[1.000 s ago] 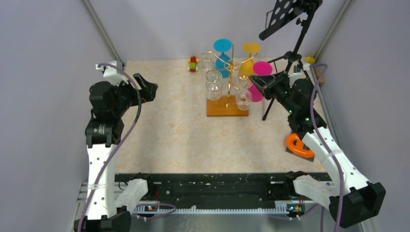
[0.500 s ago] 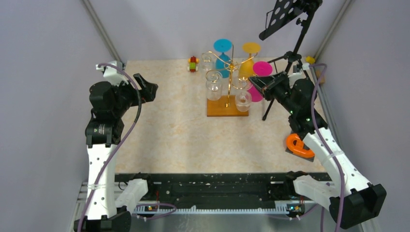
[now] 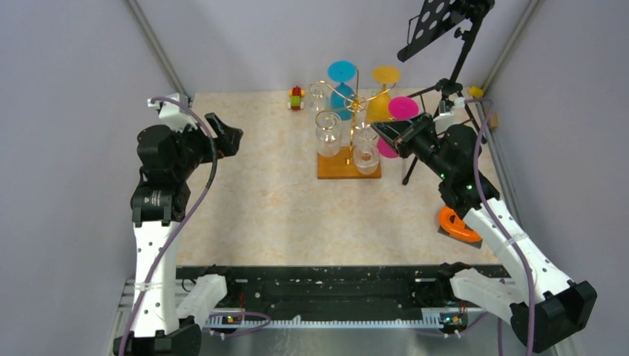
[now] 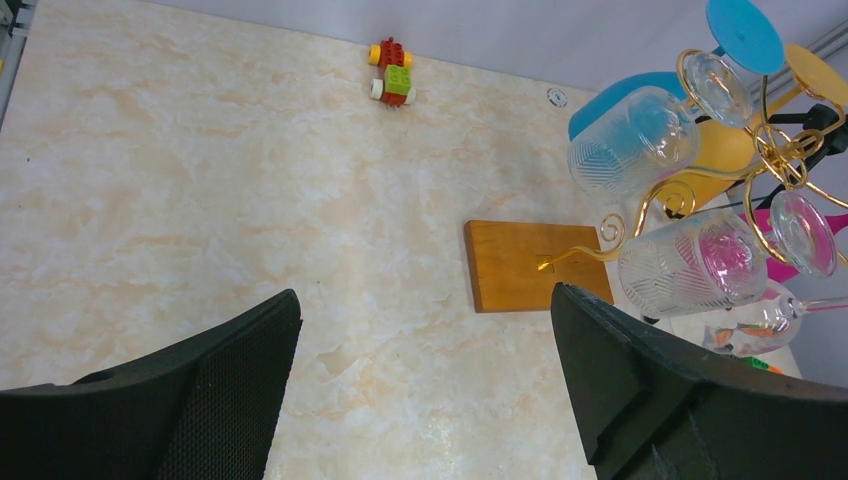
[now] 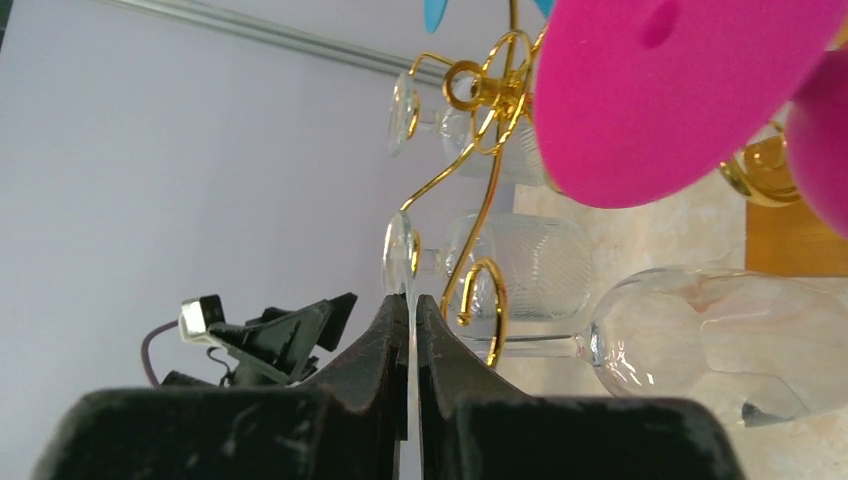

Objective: Take the wine glass off the wine glass rack

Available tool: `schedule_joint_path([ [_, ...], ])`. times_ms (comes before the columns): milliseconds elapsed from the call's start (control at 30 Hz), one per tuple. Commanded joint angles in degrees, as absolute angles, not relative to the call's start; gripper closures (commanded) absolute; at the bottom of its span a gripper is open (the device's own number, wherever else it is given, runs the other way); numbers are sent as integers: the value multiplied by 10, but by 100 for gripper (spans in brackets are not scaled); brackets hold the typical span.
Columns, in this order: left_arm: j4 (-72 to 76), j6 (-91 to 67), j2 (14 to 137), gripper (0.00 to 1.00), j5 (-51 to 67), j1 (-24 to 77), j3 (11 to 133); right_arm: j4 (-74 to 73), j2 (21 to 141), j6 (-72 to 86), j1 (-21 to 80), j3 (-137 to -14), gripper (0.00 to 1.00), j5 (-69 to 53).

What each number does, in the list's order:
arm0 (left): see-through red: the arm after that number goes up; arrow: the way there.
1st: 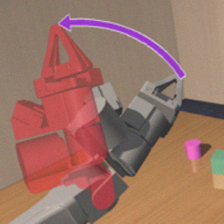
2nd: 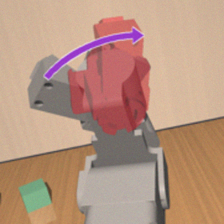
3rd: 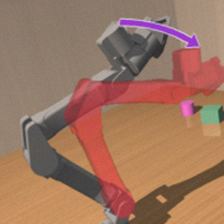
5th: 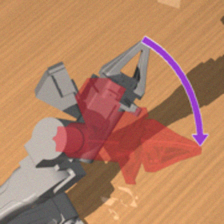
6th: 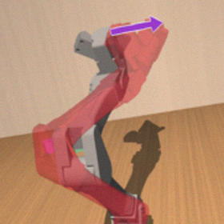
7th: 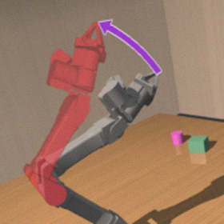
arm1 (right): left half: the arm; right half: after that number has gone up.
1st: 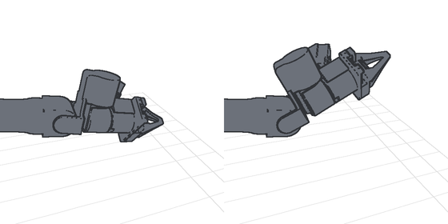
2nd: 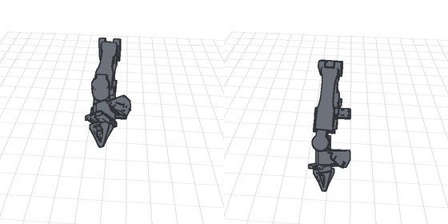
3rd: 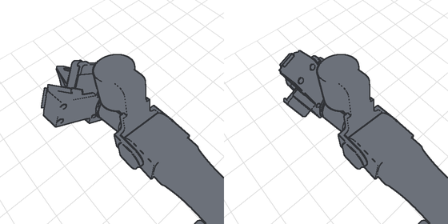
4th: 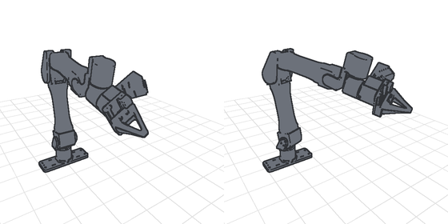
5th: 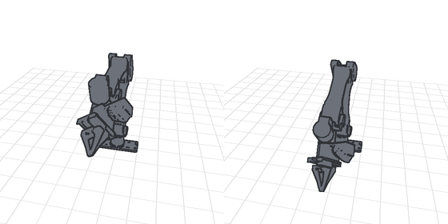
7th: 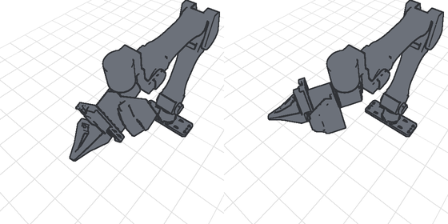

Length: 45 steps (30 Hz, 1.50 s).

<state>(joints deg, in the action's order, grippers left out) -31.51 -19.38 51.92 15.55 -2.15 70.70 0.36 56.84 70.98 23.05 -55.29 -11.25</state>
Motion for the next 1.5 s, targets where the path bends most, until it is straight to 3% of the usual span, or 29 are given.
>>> schedule_joint_path([
  [0, -299, -193, 517, 1, 161, -20, 703, 84, 566, 722, 255, -560, 100, -113],
  [433, -294, -193, 514, 1, 159, -19, 696, 140, 613, 719, 265, -569, 100, -67],
  [700, -295, -192, 514, 1, 156, -18, 697, 178, 602, 769, 265, -548, 100, 36],
  [1100, -293, -191, 514, 1, 160, -13, 695, 77, 552, 796, 265, -549, 100, 122],
  [1467, -286, -222, 536, 1, 227, -12, 713, -19, 496, 802, 266, -557, 100, 113],
])
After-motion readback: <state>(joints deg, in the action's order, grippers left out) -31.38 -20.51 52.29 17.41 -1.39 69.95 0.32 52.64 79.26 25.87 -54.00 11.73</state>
